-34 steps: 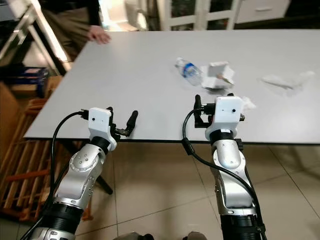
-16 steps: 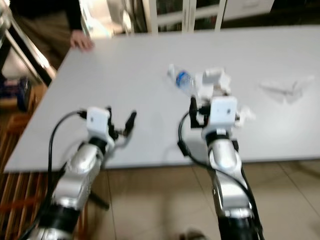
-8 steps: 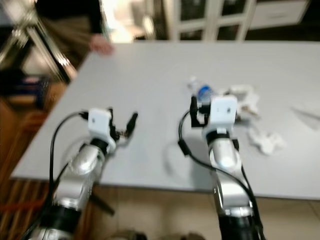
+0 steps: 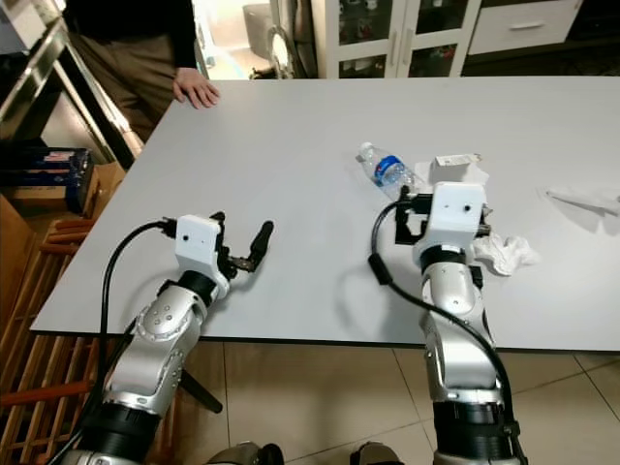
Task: Picking trash to rubbish bin
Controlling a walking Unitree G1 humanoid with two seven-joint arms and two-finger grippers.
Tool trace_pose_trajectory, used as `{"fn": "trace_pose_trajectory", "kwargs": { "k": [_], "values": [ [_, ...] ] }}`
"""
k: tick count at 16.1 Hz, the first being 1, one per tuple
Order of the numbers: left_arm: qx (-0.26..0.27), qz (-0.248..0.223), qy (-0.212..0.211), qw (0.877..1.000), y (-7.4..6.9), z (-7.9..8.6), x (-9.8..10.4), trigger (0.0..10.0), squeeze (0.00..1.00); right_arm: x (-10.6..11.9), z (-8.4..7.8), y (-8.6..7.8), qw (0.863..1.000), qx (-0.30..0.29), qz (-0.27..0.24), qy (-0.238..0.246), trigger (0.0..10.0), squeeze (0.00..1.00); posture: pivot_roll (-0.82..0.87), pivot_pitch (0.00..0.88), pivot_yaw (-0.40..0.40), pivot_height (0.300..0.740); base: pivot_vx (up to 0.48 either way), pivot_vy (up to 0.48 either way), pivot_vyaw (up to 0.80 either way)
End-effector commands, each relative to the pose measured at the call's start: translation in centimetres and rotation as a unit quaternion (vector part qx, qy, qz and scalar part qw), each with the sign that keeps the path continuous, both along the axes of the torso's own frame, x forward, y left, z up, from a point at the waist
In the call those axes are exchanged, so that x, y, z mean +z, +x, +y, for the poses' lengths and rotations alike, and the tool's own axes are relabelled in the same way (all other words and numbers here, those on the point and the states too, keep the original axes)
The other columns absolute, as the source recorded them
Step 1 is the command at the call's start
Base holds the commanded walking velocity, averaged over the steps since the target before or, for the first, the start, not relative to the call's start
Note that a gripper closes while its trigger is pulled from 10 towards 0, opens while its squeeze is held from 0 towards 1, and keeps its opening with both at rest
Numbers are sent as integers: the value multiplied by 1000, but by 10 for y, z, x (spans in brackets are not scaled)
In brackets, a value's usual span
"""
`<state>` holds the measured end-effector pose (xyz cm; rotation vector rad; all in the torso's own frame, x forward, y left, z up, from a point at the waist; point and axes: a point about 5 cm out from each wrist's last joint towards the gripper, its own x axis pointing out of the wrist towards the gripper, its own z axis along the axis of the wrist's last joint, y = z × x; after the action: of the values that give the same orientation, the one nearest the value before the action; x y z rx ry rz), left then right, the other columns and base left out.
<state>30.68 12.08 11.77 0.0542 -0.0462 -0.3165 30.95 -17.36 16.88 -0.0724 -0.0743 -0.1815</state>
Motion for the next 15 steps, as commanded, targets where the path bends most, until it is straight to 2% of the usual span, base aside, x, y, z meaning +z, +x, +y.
{"fn": "trace_pose_trajectory", "kwargs": {
  "k": [1,5,6,10,15],
  "values": [
    [-3,0,3,1000,-2,3,2,10000,0,0,-4,3,1000,-13,9,2,10000,0,-68,134,91,740,0,0,0],
    [-5,3,14,1000,-5,6,2,10000,0,1,-10,2,999,-35,4,1,10000,0,-63,149,102,740,0,0,0],
    [-5,4,15,1000,-5,6,1,10000,0,1,-12,3,999,-41,3,-16,10000,0,-62,153,104,740,0,0,0],
    [-3,14,20,1000,-14,10,0,10000,0,-1,-10,9,1000,1,26,1,10000,0,-38,202,104,740,0,0,0],
    [9,28,31,999,-28,21,-2,10000,0,10,-14,28,999,32,31,-24,10000,0,2,244,97,740,0,0,0]
  ]
}}
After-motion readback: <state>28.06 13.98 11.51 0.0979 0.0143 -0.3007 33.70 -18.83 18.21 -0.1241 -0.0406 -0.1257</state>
